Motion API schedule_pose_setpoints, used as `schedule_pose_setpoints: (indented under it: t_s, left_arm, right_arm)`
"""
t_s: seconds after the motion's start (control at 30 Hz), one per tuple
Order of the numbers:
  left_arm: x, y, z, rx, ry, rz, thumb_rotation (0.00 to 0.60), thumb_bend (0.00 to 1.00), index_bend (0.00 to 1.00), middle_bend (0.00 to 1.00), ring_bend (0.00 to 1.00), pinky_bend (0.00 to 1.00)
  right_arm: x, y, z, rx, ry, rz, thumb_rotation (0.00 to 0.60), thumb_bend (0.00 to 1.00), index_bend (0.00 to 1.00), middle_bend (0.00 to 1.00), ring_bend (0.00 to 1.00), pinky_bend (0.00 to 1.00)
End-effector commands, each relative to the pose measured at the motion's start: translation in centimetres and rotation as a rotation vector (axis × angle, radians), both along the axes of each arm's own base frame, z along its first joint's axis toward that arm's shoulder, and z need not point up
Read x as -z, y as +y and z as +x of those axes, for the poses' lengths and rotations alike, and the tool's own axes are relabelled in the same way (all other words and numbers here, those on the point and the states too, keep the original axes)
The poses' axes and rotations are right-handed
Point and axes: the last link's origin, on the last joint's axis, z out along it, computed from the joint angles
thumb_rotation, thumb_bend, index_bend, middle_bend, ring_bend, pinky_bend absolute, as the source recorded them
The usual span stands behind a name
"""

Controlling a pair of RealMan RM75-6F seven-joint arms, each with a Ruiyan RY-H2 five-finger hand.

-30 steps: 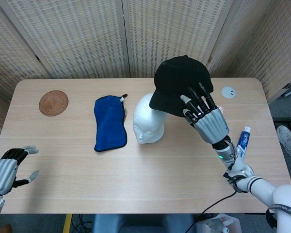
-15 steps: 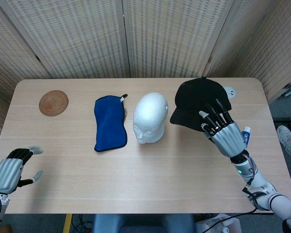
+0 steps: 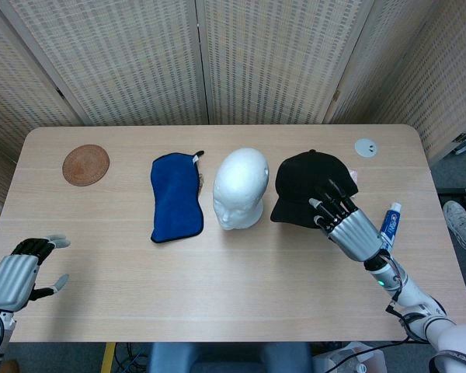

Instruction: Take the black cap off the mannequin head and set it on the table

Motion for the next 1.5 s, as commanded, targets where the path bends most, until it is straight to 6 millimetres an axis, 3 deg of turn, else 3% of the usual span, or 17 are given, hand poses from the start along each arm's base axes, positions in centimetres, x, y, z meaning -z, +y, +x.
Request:
schedule_pose_setpoints:
  t_s: [0.03, 0.77, 0.87, 0.93, 1.03, 1.13, 1.33, 1.5]
  left_arm:
    - [0.0, -0.1, 0.1, 0.000, 0.005, 0.004, 0.600, 0.22, 0.30, 0.26, 0.25, 0.18]
    - [0.1, -0.1, 0.4, -0.009, -0.003, -0.012, 0.600, 0.22, 0.30, 0.26, 0.25, 0.18]
    - [0.1, -0.1, 0.3, -0.012, -0.002, -0.011, 0.600, 0.22, 0.30, 0.26, 0.25, 0.18]
    - [0.0, -0.1, 0.3, -0.013, -0.001, -0.009, 0.600, 0.22, 0.30, 0.26, 0.25, 0.18]
    - [0.1, -0.2, 0.2, -0.016, -0.002, -0.010, 0.600, 0.22, 0.30, 0.26, 0.25, 0.18]
    - [0.1, -0.2, 0.2, -0.016, -0.002, -0.011, 0.600, 0.22, 0.30, 0.26, 0.25, 0.18]
    - [0.2, -0.2, 0.2, -0.015, -0.003, -0.012, 0.600, 0.22, 0.30, 0.26, 0.25, 0.18]
    - [0.2, -0.2, 0.1, -0.017, -0.003, -0.010, 0.600, 0.22, 0.30, 0.26, 0.25, 0.18]
  right_arm:
    - [1.4, 0.3, -0.2, -0.014, -0.006, 0.063, 0.600, 0.45, 0.72, 0.37, 0.17, 0.00]
    - [4.2, 0.8, -1.9, 0.047, 0.045, 0.133, 0.600, 0.45, 0.72, 0.33, 0.17, 0.00]
    - [4.1, 0.9, -2.6, 0.073, 0.067, 0.133, 0.600, 0.40, 0.72, 0.32, 0.16, 0.00]
    - [4.0, 1.0, -2.9, 0.093, 0.061, 0.129, 0.600, 0.31, 0.71, 0.31, 0.16, 0.00]
    - [4.0, 1.1, -3.5, 0.130, 0.041, 0.125, 0.600, 0.13, 0.65, 0.29, 0.14, 0.00]
    - [4.1, 1.3, -4.0, 0.159, 0.050, 0.124, 0.600, 0.02, 0.56, 0.24, 0.10, 0.00]
    - [4.0, 1.7, -4.7, 0.192, 0.043, 0.115, 0.600, 0.00, 0.31, 0.12, 0.01, 0.00]
    - [4.0, 2.1, -5.2, 0.220, 0.028, 0.096, 0.600, 0.00, 0.13, 0.05, 0.00, 0.00]
